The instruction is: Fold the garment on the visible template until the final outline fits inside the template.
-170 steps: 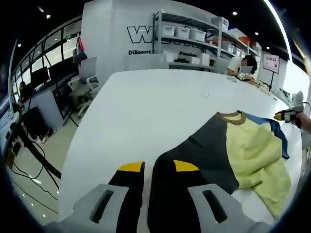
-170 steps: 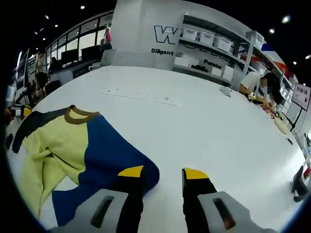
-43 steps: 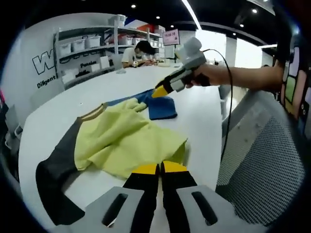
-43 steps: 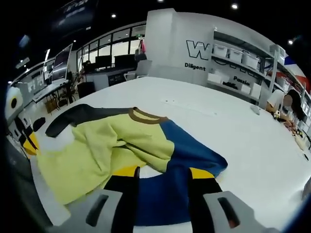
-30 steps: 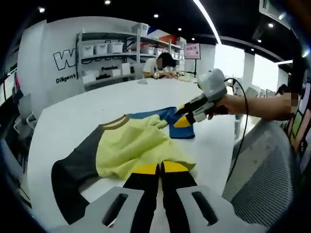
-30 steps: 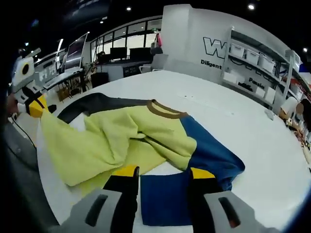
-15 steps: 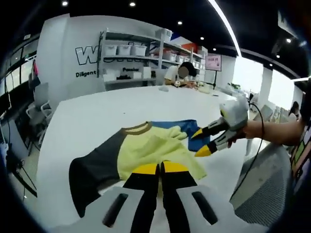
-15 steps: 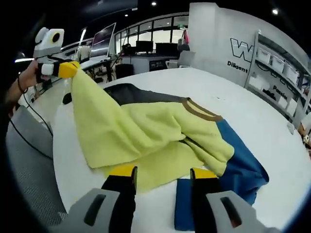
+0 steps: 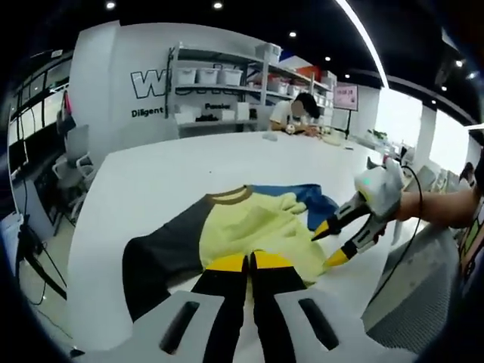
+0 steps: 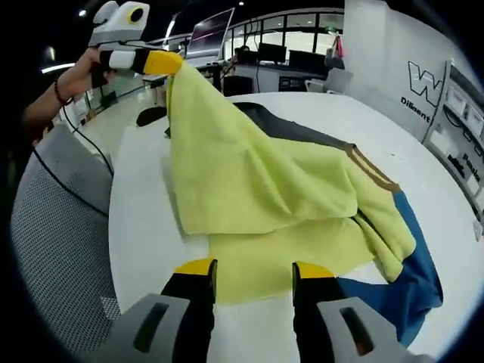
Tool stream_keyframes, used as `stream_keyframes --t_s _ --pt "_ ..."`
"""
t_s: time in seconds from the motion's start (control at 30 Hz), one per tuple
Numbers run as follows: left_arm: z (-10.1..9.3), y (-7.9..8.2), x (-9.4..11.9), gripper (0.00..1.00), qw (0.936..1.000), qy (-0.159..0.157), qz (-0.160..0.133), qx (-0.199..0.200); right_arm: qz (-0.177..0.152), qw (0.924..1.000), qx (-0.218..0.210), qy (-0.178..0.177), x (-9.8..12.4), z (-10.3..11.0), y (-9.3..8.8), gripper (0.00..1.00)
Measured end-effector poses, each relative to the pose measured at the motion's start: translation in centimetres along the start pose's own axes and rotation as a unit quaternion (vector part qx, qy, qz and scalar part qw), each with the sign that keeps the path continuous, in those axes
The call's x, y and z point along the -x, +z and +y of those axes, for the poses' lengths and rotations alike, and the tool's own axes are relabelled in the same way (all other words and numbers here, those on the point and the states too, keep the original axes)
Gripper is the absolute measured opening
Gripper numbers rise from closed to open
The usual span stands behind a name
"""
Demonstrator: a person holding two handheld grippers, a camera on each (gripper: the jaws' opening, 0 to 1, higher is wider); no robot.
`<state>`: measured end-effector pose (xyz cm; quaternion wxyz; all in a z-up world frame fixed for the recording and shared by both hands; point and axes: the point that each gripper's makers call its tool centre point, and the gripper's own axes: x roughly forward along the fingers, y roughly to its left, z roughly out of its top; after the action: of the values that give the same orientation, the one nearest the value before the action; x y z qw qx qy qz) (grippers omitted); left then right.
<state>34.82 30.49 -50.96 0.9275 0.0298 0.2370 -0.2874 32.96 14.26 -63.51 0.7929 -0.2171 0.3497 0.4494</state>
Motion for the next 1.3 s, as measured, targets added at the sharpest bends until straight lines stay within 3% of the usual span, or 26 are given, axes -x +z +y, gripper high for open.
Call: stream_keyframes --t_s 0.33,0.6,0.67,0.7,0.77,0.8,1.17,1.23,1.3 --pt "0.4 -0.3 0.2 0.00 0.9999 0.011 -0.004 0.007 0.033 0.9994 0.014 0.004 -0.6 0.2 -1.2 0.33" --pt "0.4 -0.9 0.1 0.00 0.9999 0.011 0.002 0.010 0.041 0.9989 0.014 0.017 -0.5 0.9 -1.2 0.22" --pt "0.4 -1.0 0.1 0.00 0.9999 0.013 0.003 0.009 0.045 0.9987 0.015 0.015 -0.5 0.8 -1.2 0.16" --pt "0.6 -1.0 0.2 0.00 0.9998 0.018 0.003 0.007 0.048 0.9985 0.020 0.015 -0.5 0.9 -1.3 0.09" --pt "1.0 -0.8 0.4 0.00 0.9994 0.030 -0.002 0.017 0.065 0.9972 0.036 -0.009 -0.4 0.1 -1.6 0.00" --pt "0.9 -0.8 0.5 0.00 0.9994 0.028 -0.002 0.021 0.061 0.9977 0.031 0.002 -0.5 0.4 -1.5 0.00" --pt "0.5 -2.4 1.0 0.00 0.9996 0.022 0.017 0.005 0.086 0.9962 -0.010 -0.003 0.4 0.3 -2.6 0.00" --pt "0.3 -2.7 1.1 0.00 0.9995 0.019 0.024 -0.001 0.086 0.9961 0.020 0.006 0.6 0.5 -2.9 0.00" --pt "0.1 -2.8 1.0 0.00 0.9994 0.017 0.026 -0.013 0.088 0.9959 0.021 0.004 0.8 0.6 -3.1 0.00"
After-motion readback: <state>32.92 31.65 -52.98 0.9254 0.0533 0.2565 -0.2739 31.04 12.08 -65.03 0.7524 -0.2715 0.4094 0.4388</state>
